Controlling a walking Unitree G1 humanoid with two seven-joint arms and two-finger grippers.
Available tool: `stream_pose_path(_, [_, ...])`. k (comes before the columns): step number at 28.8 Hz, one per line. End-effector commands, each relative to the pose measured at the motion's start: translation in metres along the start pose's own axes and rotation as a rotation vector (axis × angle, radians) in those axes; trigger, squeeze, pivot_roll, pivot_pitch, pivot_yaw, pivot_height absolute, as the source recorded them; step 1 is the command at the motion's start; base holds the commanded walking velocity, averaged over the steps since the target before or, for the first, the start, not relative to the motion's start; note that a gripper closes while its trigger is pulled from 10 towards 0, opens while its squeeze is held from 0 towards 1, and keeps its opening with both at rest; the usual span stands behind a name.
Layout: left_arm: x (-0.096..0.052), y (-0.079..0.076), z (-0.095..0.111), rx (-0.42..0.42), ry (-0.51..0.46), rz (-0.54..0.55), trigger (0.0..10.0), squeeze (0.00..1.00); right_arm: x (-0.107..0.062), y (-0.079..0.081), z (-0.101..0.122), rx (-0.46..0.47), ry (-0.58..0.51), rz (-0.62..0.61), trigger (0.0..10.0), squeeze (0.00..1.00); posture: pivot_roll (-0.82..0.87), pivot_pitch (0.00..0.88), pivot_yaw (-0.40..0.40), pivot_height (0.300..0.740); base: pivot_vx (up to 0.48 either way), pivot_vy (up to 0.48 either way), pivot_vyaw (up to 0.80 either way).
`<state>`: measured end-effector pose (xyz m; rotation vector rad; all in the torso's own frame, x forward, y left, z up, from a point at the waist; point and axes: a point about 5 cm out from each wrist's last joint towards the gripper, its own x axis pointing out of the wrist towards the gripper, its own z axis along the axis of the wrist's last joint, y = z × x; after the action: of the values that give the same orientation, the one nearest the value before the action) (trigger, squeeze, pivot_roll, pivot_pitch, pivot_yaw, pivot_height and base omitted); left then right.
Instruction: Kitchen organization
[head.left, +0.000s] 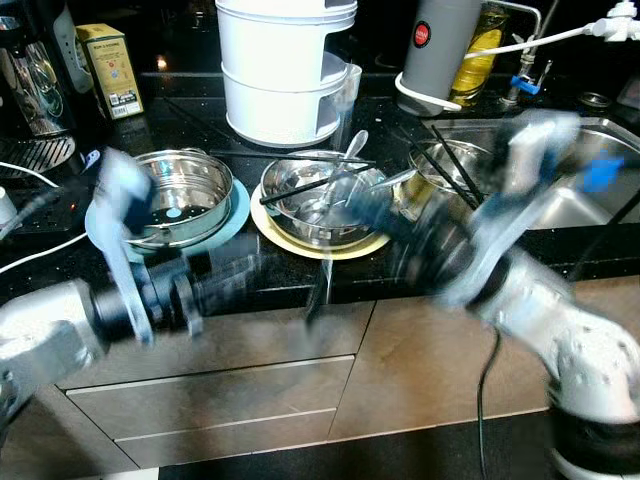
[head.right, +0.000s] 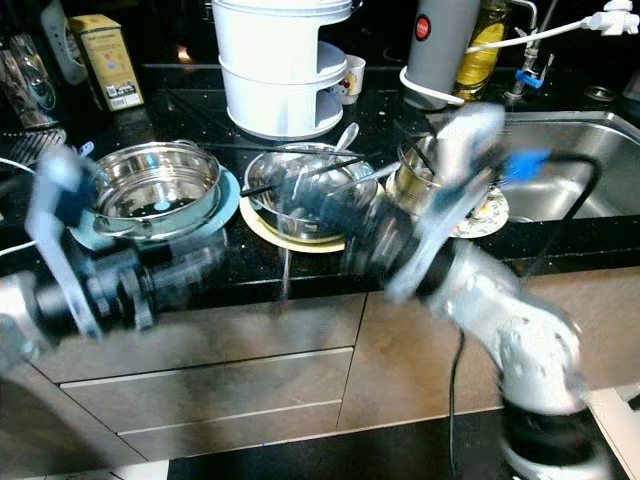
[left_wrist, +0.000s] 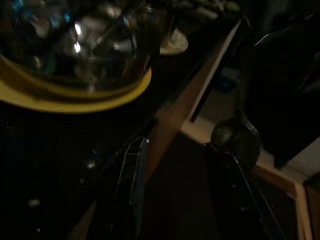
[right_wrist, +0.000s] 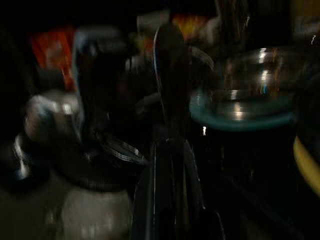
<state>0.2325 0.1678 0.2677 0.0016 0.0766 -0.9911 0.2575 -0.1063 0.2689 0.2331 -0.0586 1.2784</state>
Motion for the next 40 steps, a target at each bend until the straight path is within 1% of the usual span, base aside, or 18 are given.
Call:
stream_pose_path(1, [0.0, -0.004, -0.01, 0.02, 0.095, -0.008, 10.0, 0.0, -0.002, -0.001, -0.009, -0.049, 0.073, -0.013, 0.0, 0.0, -0.04, 0.131, -0.046, 0.74, 0.0, 0.0, 0.0])
stream_pose_path(3, [-0.003, -0.005, -0.033, 0.052, 0.277, 0.003, 10.0, 0.0, -0.009, -0.006, -0.036, -0.089, 0.259, -0.046, 0.0, 0.0, -0.04, 0.135, -0.047, 0.74, 0.0, 0.0, 0.0])
stream_pose_path(4, [-0.003, -0.005, -0.033, 0.052, 0.277, 0.003, 10.0, 0.0, -0.009, -0.006, -0.036, -0.089, 0.259, -0.046, 0.0, 0.0, -0.04, 0.135, -0.047, 0.74, 0.0, 0.0, 0.0])
stream_pose_path(8, [-0.015, -0.005, -0.076, 0.079, 0.588, 0.051, 10.0, 0.0, -0.025, -0.011, -0.067, -0.124, 0.475, -0.091, 0.0, 0.0, -0.04, 0.144, -0.047, 0.74, 0.0, 0.0, 0.0])
stream_pose_path(13, [-0.024, -0.01, -0.102, 0.103, 0.79, 0.079, 10.0, 0.0, -0.039, -0.026, -0.095, -0.202, 0.607, -0.188, 0.0, 0.0, -0.04, 0.147, -0.042, 0.74, 0.0, 0.0, 0.0])
stream_pose_path(14, [-0.024, -0.01, -0.102, 0.103, 0.79, 0.079, 10.0, 0.0, -0.039, -0.026, -0.095, -0.202, 0.607, -0.188, 0.0, 0.0, -0.04, 0.147, -0.042, 0.74, 0.0, 0.0, 0.0])
stream_pose_path(17, [-0.027, -0.022, -0.128, 0.151, 0.924, 0.056, 10.0, 0.0, -0.049, -0.027, -0.122, -0.233, 0.718, -0.189, 0.0, 0.0, -0.04, 0.152, -0.045, 0.74, 0.0, 0.0, 0.0])
stream_pose_path(21, [-0.02, -0.036, -0.142, 0.171, 0.947, -0.001, 10.0, 0.0, -0.056, -0.028, -0.143, -0.238, 0.779, -0.199, 0.0, 0.0, -0.04, 0.152, -0.046, 0.74, 0.0, 0.0, 0.0])
stream_pose_path(22, [-0.01, -0.037, -0.157, 0.147, 0.918, 0.049, 10.0, 0.0, -0.059, -0.03, -0.159, -0.237, 0.805, -0.236, 0.0, 0.0, -0.04, 0.152, -0.046, 0.74, 0.0, 0.0, 0.0])
stream_pose_path(23, [-0.01, -0.037, -0.157, 0.147, 0.918, 0.049, 10.0, 0.0, -0.059, -0.03, -0.159, -0.237, 0.805, -0.236, 0.0, 0.0, -0.04, 0.152, -0.046, 0.74, 0.0, 0.0, 0.0])
stream_pose_path(25, [0.002, -0.04, -0.179, 0.122, 0.896, 0.124, 10.0, 0.0, -0.062, -0.031, -0.181, -0.222, 0.814, -0.288, 0.0, 0.0, -0.04, 0.153, -0.047, 0.74, 0.0, 0.0, 0.0])
stream_pose_path(26, [0.002, -0.04, -0.179, 0.122, 0.896, 0.124, 10.0, 0.0, -0.062, -0.031, -0.181, -0.222, 0.814, -0.288, 0.0, 0.0, -0.04, 0.153, -0.047, 0.74, 0.0, 0.0, 0.0])
stream_pose_path(28, [0.004, -0.035, -0.201, 0.117, 0.907, 0.228, 10.0, 0.0, -0.066, -0.032, -0.203, -0.184, 0.819, -0.358, 0.0, 0.0, -0.04, 0.154, -0.046, 0.74, 0.0, 0.0, 0.0])
stream_pose_path(30, [0.001, -0.029, -0.219, 0.18, 0.957, 0.311, 10.0, 0.0, -0.07, -0.032, -0.225, -0.144, 0.827, -0.431, 0.0, 0.0, -0.04, 0.153, -0.048, 0.74, 0.0, 0.0, 0.0])
stream_pose_path(34, [-0.007, -0.025, -0.245, 0.125, 0.992, 0.431, 10.0, 0.0, -0.078, -0.029, -0.257, -0.036, 0.844, -0.567, 0.0, 0.0, -0.04, 0.153, -0.051, 0.74, 0.0, 0.0, 0.0])
stream_pose_path(35, [-0.007, -0.025, -0.245, 0.125, 0.992, 0.431, 10.0, 0.0, -0.078, -0.029, -0.257, -0.036, 0.844, -0.567, 0.0, 0.0, -0.04, 0.153, -0.051, 0.74, 0.0, 0.0, 0.0])
stream_pose_path(36, [-0.009, -0.03, -0.26, 0.091, 1.003, 0.399, 10.0, 0.0, -0.084, -0.028, -0.271, 0.051, 0.839, -0.666, 0.0, 0.0, -0.04, 0.153, -0.051, 0.74, 0.0, 0.0, 0.0])
stream_pose_path(40, [-0.01, -0.032, -0.27, 0.088, 1.011, 0.389, 10.0, 0.0, -0.086, -0.029, -0.279, 0.097, 0.832, -0.72, 0.0, 0.0, -0.04, 0.155, -0.057, 0.74, 0.0, 0.0, 0.0])
